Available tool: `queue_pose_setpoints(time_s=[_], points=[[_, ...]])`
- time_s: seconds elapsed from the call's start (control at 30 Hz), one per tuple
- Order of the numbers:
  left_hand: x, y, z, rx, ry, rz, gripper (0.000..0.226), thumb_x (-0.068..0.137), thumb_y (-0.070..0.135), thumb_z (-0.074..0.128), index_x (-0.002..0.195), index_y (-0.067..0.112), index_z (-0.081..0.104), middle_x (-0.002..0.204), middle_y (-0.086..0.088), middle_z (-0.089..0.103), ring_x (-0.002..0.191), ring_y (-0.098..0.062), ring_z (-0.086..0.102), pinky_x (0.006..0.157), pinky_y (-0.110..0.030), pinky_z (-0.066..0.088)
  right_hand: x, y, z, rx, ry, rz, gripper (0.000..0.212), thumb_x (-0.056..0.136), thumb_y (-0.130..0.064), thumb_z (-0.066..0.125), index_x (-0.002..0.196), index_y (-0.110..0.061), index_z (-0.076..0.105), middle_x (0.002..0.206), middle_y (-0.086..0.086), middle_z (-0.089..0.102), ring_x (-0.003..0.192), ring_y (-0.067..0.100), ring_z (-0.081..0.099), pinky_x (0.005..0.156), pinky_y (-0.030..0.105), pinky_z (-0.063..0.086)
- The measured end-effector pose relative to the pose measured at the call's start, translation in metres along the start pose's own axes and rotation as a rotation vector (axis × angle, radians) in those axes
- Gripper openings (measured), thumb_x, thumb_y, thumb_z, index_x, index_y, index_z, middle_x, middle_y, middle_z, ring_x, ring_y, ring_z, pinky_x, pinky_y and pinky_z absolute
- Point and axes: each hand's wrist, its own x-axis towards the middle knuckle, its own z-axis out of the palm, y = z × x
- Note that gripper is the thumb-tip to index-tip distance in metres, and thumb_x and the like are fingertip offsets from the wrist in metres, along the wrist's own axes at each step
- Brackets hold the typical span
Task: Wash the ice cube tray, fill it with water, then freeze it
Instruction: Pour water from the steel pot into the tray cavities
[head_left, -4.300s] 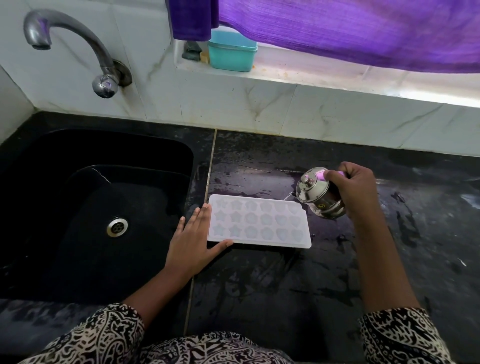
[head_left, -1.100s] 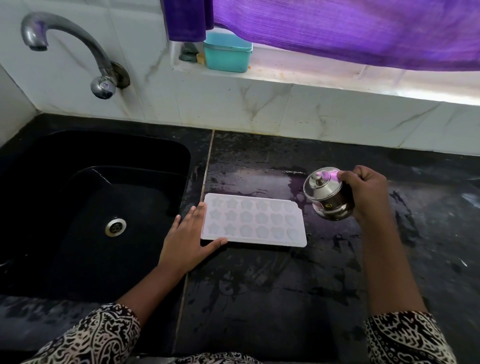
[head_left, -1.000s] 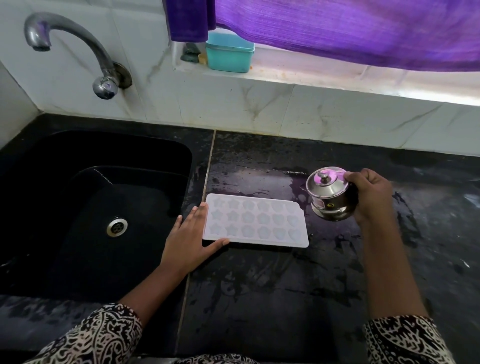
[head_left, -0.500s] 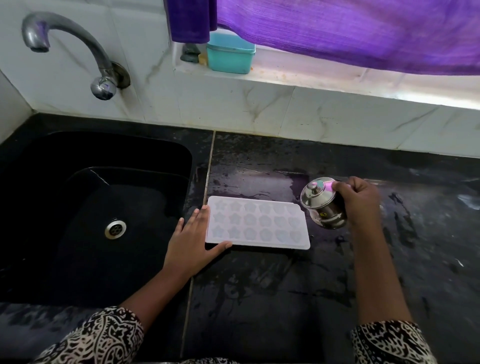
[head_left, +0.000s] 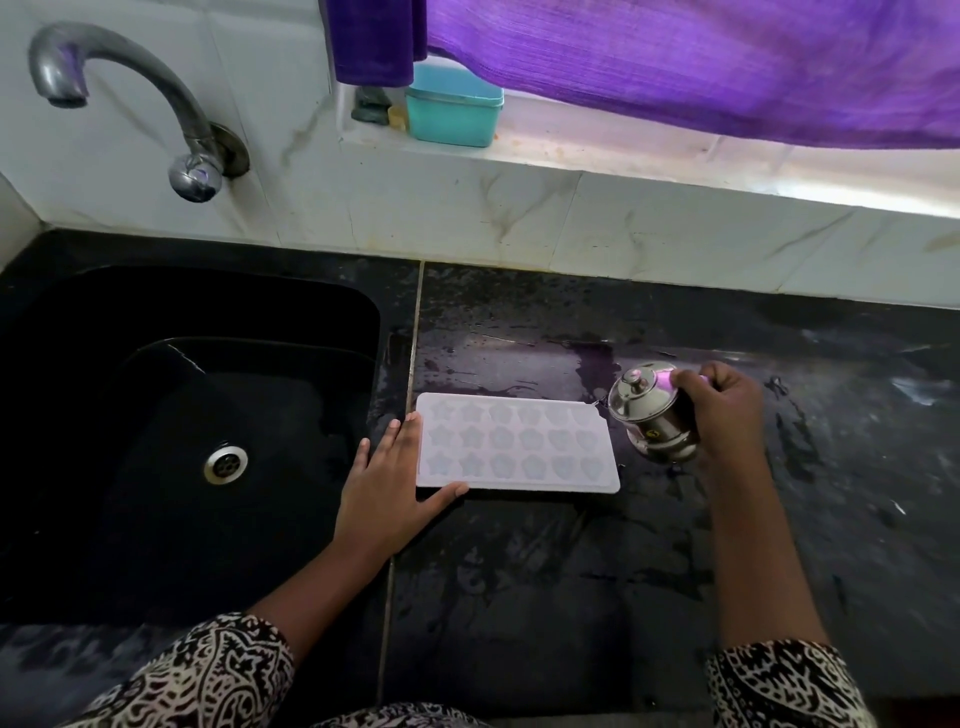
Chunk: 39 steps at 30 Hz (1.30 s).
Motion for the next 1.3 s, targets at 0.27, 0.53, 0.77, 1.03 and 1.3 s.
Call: queue_pose_setpoints(time_s=[0.27, 0.53, 0.77, 1.03, 1.3], points=[[-0.001, -0.001, 0.000, -0.011, 0.007, 0.008, 0.117, 0.072, 0.092, 0.004, 0.156, 0.012, 0.010, 0.162, -0.001, 0.020, 0.150, -0.016, 0.013, 0.120, -0.043, 0.011, -0.003, -0.009, 0.006, 0.275, 0.004, 0.081, 0.032, 0.074, -0.008, 0.066, 0.053, -0.020, 0.046, 0.056, 0.002, 0.049, 0.057, 0.017, 0.043, 0.055, 0.028, 0.037], [-0.001, -0.002, 0.003, -0.017, -0.001, 0.008, 0.114, 0.073, 0.091, 0.009, 0.156, 0.014, 0.004, 0.163, 0.001, 0.016, 0.151, -0.014, 0.009, 0.120, -0.040, 0.006, -0.026, -0.025, 0.057, 0.312, -0.192, 0.035, 0.037, 0.080, 0.000, 0.059, 0.053, -0.019, 0.044, 0.046, -0.008, 0.046, 0.048, 0.008, 0.042, 0.047, 0.018, 0.037], [0.002, -0.004, 0.004, -0.024, -0.009, 0.011, 0.116, 0.069, 0.092, 0.005, 0.157, 0.015, 0.001, 0.164, 0.003, 0.011, 0.151, -0.012, 0.004, 0.120, -0.039, 0.001, -0.039, -0.028, 0.098, 0.162, -0.327, -0.046, 0.034, 0.078, 0.001, 0.063, 0.057, -0.013, 0.040, 0.054, 0.004, 0.040, 0.050, 0.013, 0.037, 0.047, 0.022, 0.035], [0.003, -0.004, 0.006, -0.021, 0.000, 0.008, 0.118, 0.068, 0.093, 0.000, 0.156, 0.015, 0.001, 0.164, 0.003, 0.011, 0.151, -0.013, 0.004, 0.120, -0.040, 0.002, -0.045, -0.034, 0.118, -0.080, -0.419, -0.198, 0.033, 0.078, -0.004, 0.067, 0.058, -0.009, 0.040, 0.060, 0.012, 0.037, 0.057, 0.019, 0.035, 0.052, 0.028, 0.034], [0.002, -0.004, 0.005, -0.026, -0.002, 0.011, 0.116, 0.070, 0.092, 0.004, 0.156, 0.015, 0.000, 0.164, 0.004, 0.010, 0.151, -0.013, 0.003, 0.120, -0.039, 0.000, -0.048, -0.039, 0.120, -0.179, -0.442, -0.295, 0.032, 0.078, -0.005, 0.067, 0.057, -0.008, 0.042, 0.054, 0.010, 0.036, 0.053, 0.018, 0.035, 0.053, 0.030, 0.033]])
